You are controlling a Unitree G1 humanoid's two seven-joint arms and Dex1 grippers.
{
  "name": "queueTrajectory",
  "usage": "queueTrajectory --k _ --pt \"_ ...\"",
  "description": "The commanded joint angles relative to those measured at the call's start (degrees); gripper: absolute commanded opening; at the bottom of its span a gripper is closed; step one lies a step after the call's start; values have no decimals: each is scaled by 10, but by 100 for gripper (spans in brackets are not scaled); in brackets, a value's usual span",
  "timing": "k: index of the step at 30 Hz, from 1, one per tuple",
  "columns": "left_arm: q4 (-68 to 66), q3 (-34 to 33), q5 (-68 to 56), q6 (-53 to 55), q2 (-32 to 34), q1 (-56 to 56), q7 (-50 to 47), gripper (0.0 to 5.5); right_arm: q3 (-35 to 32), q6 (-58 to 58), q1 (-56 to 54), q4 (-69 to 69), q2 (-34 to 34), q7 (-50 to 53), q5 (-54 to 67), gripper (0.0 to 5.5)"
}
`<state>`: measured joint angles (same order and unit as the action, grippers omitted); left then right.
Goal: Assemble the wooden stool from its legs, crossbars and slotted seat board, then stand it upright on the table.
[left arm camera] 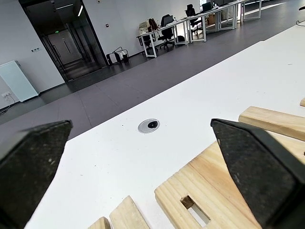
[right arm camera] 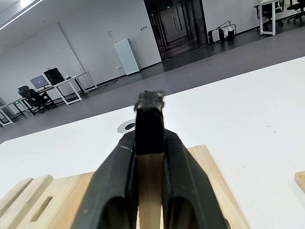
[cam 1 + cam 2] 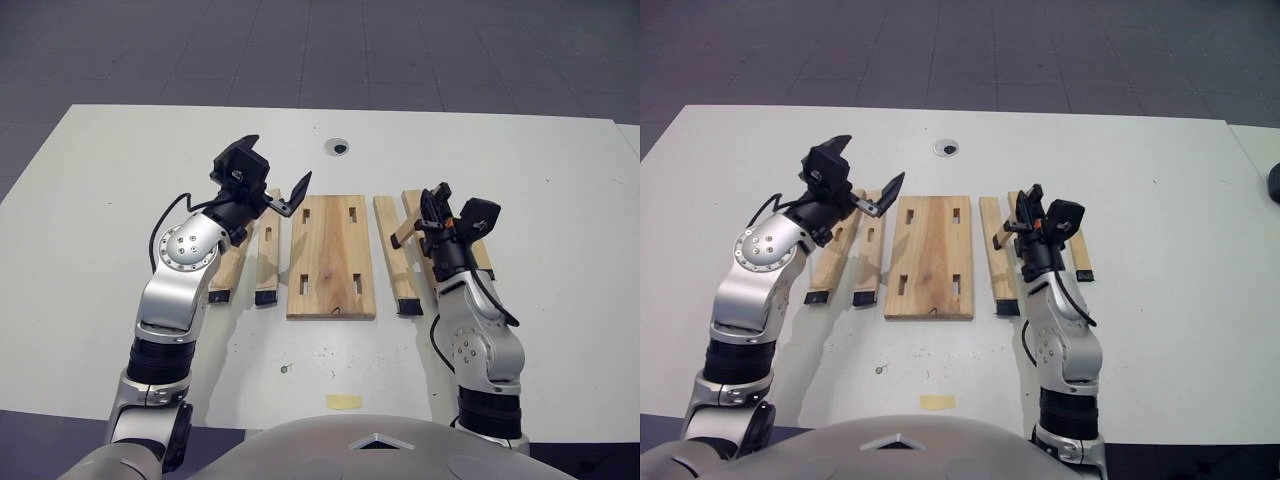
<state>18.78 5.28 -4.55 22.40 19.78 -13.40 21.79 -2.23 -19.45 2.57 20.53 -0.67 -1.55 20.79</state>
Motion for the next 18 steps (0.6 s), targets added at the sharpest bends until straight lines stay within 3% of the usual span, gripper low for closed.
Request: queueTrajectory --k 1,12,18 --pt "5 10 11 -6 7 -4 6 540 13 -11 19 -30 16 -3 -31 40" --pt "-8 13 20 -20 9 -11 15 540 43 138 64 -141 32 -72 -84 40" --pt "-15 12 27 -29 9 -12 18 540 43 161 40 -145 28 -69 -92 40"
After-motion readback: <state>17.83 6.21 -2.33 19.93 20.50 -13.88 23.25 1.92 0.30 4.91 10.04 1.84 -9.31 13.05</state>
